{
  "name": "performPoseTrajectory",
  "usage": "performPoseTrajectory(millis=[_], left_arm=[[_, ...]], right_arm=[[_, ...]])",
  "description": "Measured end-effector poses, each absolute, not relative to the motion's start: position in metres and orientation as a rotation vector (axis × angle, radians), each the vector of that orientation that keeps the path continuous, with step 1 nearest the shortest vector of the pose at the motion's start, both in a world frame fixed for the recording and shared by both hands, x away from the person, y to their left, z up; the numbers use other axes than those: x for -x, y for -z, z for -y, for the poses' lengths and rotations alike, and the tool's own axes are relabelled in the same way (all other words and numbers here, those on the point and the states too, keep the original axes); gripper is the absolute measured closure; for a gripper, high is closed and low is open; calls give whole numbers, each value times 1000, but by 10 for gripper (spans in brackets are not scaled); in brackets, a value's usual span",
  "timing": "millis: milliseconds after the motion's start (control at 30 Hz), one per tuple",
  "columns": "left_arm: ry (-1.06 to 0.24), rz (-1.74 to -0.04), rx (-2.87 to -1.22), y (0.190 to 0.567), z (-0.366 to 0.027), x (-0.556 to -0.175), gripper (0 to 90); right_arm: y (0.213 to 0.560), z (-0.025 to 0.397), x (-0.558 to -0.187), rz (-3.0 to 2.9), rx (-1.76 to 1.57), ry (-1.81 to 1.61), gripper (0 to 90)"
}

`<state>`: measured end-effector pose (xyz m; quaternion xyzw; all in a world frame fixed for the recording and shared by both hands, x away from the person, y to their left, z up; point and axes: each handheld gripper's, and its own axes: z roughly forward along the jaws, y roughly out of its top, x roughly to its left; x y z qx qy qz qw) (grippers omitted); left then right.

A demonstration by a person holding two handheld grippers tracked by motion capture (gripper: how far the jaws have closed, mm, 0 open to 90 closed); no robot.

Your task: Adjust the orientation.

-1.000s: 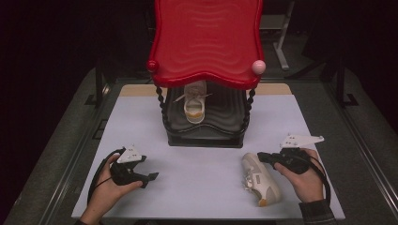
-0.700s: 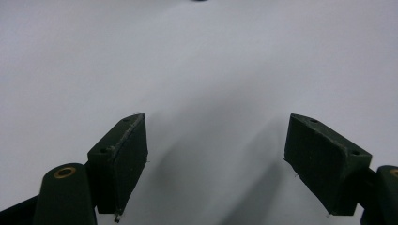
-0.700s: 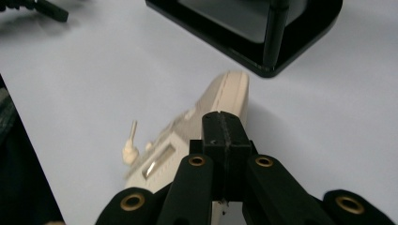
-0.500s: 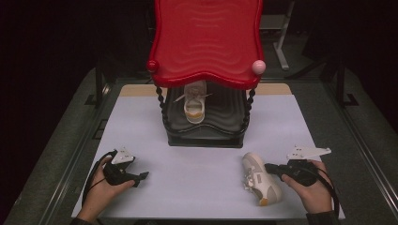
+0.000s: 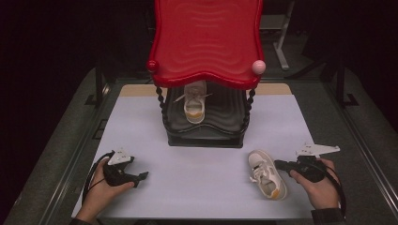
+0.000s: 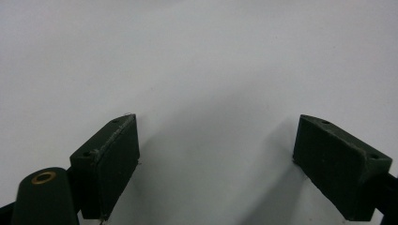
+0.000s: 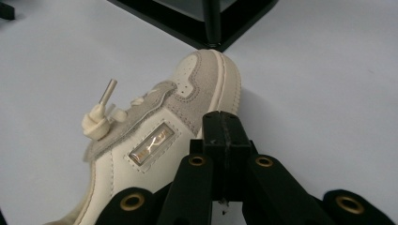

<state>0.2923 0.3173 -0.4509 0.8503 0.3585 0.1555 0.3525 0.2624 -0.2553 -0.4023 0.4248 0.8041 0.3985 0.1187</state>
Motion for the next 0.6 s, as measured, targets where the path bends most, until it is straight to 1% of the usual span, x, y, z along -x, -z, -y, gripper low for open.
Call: performPoseTrajectory(millis=[300, 600], left_arm=[[-399, -928, -2199, 451, -317, -293, 133], [-397, -928, -2199, 451, -318, -293, 133]], right_arm=[[416, 268, -270, -2341, -1327, -1139, 900], [430, 273, -277, -2367, -1386, -1040, 900]])
